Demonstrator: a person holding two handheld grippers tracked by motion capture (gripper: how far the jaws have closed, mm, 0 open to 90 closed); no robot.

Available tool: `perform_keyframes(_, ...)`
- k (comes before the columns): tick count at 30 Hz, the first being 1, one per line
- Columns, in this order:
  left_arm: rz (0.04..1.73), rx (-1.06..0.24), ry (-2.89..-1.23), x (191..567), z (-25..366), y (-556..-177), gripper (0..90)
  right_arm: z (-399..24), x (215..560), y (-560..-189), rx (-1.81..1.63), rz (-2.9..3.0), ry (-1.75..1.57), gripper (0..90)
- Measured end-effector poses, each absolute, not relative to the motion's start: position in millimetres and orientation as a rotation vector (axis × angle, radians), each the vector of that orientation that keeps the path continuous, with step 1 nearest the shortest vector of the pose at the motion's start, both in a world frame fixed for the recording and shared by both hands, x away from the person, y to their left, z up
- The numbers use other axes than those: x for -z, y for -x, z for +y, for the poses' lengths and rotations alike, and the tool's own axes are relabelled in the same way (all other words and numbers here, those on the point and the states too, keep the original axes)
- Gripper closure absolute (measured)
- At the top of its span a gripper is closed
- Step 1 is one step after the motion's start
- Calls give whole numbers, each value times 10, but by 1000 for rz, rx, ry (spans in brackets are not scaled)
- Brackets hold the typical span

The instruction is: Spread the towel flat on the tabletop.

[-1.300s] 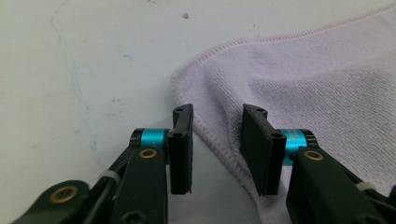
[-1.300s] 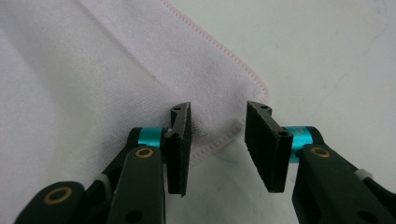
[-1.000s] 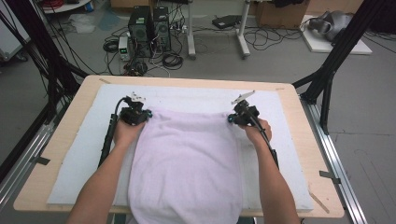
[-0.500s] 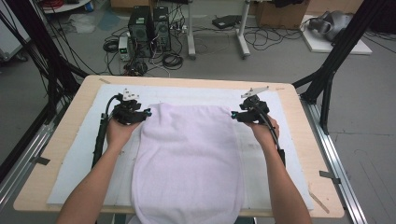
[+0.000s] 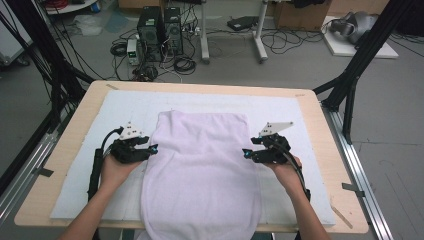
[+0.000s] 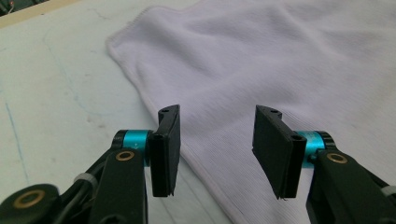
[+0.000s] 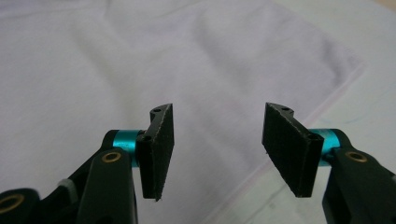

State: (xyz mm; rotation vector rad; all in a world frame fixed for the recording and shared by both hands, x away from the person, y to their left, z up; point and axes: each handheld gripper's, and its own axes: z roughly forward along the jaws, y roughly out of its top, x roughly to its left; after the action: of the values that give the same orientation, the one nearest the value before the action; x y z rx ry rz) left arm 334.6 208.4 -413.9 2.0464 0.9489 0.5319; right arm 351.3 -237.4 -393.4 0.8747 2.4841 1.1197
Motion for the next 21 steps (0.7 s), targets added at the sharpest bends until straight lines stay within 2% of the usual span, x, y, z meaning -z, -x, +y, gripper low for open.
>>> perform_keyframes(9,943,-428,-2128,4346,2091,-2926,519,-2336,4118,-3039,-1112,2552,-774,425)
perform_keyframes(11,920,-426,-2155,4394,2094,-2876,594,-2314,4183,-2991,-1094,2576,-762,432)
perform_keyframes(12,899,-438,-2165,4417,2102,-2856,688,-2301,4218,-2976,-1082,2589,-751,434)
perform_keyframes(15,880,-441,-2154,4431,2151,-2835,796,-2269,4313,-2946,-1051,2613,-747,433)
perform_keyframes(17,879,-439,-2140,4438,2181,-2822,828,-2268,4365,-2941,-1031,2625,-754,432)
perform_keyframes(21,892,-455,-2138,4438,2237,-2802,810,-2333,4406,-2925,-1052,2619,-782,431)
